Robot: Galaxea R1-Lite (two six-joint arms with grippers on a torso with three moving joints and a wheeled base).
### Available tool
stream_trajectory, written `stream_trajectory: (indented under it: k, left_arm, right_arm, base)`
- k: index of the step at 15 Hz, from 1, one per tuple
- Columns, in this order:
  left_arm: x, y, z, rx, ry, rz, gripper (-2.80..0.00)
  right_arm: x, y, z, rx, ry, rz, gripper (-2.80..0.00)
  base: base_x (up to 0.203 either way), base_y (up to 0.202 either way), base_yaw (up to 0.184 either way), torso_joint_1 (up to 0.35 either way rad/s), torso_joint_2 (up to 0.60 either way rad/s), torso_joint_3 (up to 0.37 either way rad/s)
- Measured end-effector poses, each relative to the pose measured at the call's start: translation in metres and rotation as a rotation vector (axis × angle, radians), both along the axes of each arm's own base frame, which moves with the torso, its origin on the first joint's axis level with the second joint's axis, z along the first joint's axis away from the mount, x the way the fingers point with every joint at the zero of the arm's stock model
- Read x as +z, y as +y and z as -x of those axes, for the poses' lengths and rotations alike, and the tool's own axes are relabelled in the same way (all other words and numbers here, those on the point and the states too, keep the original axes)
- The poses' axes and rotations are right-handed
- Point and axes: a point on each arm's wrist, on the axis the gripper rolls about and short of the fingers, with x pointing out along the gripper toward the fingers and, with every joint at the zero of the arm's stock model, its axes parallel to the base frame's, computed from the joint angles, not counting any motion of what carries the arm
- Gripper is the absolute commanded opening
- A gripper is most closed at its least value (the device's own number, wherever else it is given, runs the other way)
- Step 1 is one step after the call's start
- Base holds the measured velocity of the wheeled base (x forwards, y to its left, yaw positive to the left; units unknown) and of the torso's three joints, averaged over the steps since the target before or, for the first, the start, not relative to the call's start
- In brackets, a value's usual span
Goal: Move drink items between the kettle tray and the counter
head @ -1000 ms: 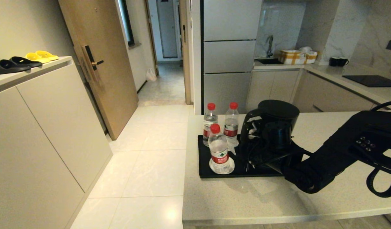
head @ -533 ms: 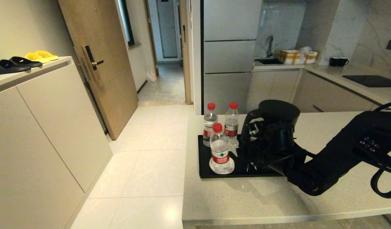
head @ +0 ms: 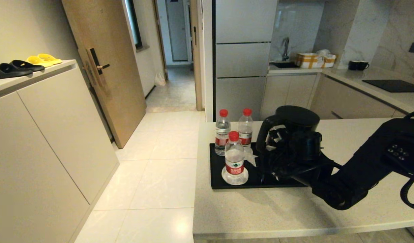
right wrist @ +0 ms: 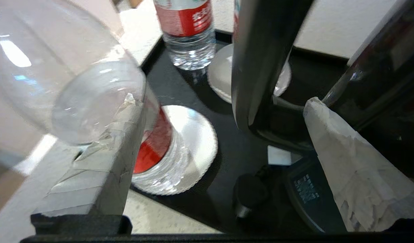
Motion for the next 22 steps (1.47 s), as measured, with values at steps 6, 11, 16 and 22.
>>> stream_trajectory:
  k: [6, 11, 16, 22]
  left_arm:
    - [0.0, 0.0, 0.0, 0.0, 0.0, 0.0, -2.8]
    - [0.0, 0.0, 0.0, 0.0, 0.0, 0.0, -2.8]
    - [0.0, 0.0, 0.0, 0.001, 0.0, 0.0, -2.8]
    - [0.0, 0.0, 0.0, 0.001, 0.0, 0.0, -2.8]
  right_arm:
    - [-0.005, -0.006, -0.001, 0.053, 0.025, -0.022, 0.0]
    - [0.002, -0.015, 0.009, 0.116, 0.036, -0.05, 0.0]
    - [0.021, -0.023, 0.017, 0.11, 0.005, -0.062, 0.0]
    - [0.041, -0.029, 0.028, 0.119, -0.031, -0.075, 0.0]
  base:
    - [0.0, 0.0, 0.0, 0.0, 0.0, 0.0]
    - [0.0, 0.0, 0.0, 0.0, 0.0, 0.0]
    - [0.0, 0.0, 0.0, 0.0, 0.0, 0.0]
    - [0.0, 0.0, 0.0, 0.0, 0.0, 0.0]
